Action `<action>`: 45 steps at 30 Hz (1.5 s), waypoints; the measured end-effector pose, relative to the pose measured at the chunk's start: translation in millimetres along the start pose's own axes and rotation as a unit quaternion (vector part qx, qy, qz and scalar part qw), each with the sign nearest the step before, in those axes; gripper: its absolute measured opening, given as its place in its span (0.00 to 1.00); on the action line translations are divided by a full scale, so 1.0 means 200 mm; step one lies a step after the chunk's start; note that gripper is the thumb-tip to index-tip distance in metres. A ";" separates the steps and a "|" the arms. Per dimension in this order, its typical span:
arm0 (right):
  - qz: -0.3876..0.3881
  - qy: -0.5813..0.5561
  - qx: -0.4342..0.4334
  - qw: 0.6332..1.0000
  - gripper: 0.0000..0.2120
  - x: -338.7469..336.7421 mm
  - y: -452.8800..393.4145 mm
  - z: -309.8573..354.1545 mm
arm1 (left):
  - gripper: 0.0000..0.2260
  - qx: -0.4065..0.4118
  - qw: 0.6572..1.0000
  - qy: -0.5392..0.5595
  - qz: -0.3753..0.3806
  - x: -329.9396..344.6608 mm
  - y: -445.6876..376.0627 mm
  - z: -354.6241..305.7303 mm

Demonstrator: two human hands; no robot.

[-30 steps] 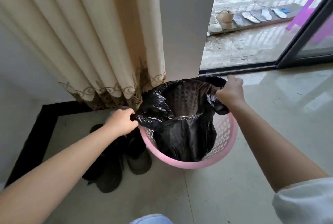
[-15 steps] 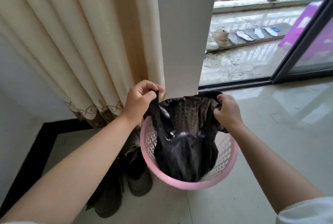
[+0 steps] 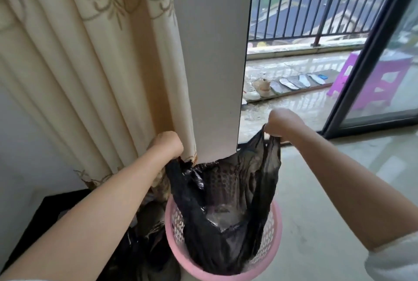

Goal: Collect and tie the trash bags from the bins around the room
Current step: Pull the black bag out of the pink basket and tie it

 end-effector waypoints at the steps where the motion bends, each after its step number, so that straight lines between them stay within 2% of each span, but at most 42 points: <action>1: 0.016 -0.091 0.002 0.996 0.04 0.00 -0.02 0.03 | 0.10 0.009 0.993 0.115 -0.016 -0.05 -0.01 -0.06; 2: 0.032 -0.199 0.005 0.980 0.03 0.01 -0.02 0.07 | 0.12 0.011 0.966 0.256 -0.026 -0.10 0.00 -0.11; 4: 0.041 -0.423 0.012 0.905 0.06 -0.03 -0.02 0.15 | 0.16 0.002 0.860 0.510 -0.020 -0.22 0.03 -0.21; 6: 0.044 -0.625 0.036 0.779 0.10 -0.15 -0.01 0.20 | 0.15 0.026 0.760 0.650 -0.013 -0.34 0.07 -0.31; 7: 0.039 -0.692 0.043 0.719 0.11 -0.23 -0.01 0.22 | 0.15 0.043 0.722 0.691 -0.012 -0.42 0.08 -0.35; 8: 0.021 -0.734 0.048 0.677 0.11 -0.33 -0.01 0.23 | 0.14 0.061 0.697 0.714 -0.011 -0.49 0.09 -0.39; 9: -0.007 -0.756 0.054 0.652 0.11 -0.42 -0.02 0.22 | 0.14 0.077 0.680 0.729 -0.009 -0.56 0.10 -0.43; 11: -0.078 -0.759 0.060 0.644 0.12 -0.59 -0.03 0.18 | 0.13 0.105 0.658 0.746 0.001 -0.67 0.10 -0.52; 13: -0.129 -0.750 0.071 0.645 0.13 -0.72 -0.05 0.13 | 0.12 0.119 0.677 0.726 -0.011 -0.75 0.10 -0.61; 15: -0.169 -0.754 0.081 0.630 0.14 -0.85 -0.06 0.05 | 0.13 0.130 0.696 0.706 -0.002 -0.82 0.09 -0.74; 18: -0.216 -0.764 0.077 0.603 0.13 -1.06 -0.04 -0.04 | 0.13 0.178 0.678 0.712 0.050 -0.94 0.14 -0.98; 20: -0.254 -0.752 0.066 0.605 0.13 -1.21 0.01 -0.09 | 0.12 0.233 0.663 0.709 0.059 -1.04 0.21 -1.11; 25: -0.362 -0.647 0.063 0.668 0.14 -1.43 0.26 -0.25 | 0.14 0.334 0.638 0.694 0.011 -1.17 0.40 -1.29; 28: -0.414 -0.547 0.089 0.722 0.13 -1.44 0.43 -0.40 | 0.14 0.344 0.631 0.694 0.032 -1.09 0.52 -1.38; 29: -0.427 -0.504 0.101 0.744 0.13 -1.43 0.48 -0.46 | 0.13 0.344 0.632 0.693 0.042 -1.04 0.56 -1.41; 31: -0.438 -0.437 0.131 0.775 0.13 -1.37 0.57 -0.59 | 0.12 0.360 0.656 0.662 0.040 -0.94 0.66 -1.47; 33: -0.434 -0.408 0.169 0.786 0.13 -1.27 0.66 -0.72 | 0.11 0.387 0.682 0.620 0.031 -0.82 0.78 -1.50; 39: -0.408 -0.402 0.259 0.778 0.13 -0.83 0.89 -1.06 | 0.12 0.369 0.725 0.575 0.089 -0.30 1.04 -1.53; 45: -0.372 -0.420 0.356 0.748 0.11 -0.32 1.08 -1.39 | 0.08 0.337 0.767 0.529 0.136 0.27 1.21 -1.50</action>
Point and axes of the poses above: each hand's wrist, its own y-axis away from the middle knuckle, its own x-axis out of the palm, z = x × y, the point moved 8 cm from there along -y, towards the middle knuckle, and after that the axes turned 13 degrees about -z, right-handed, at the moved point
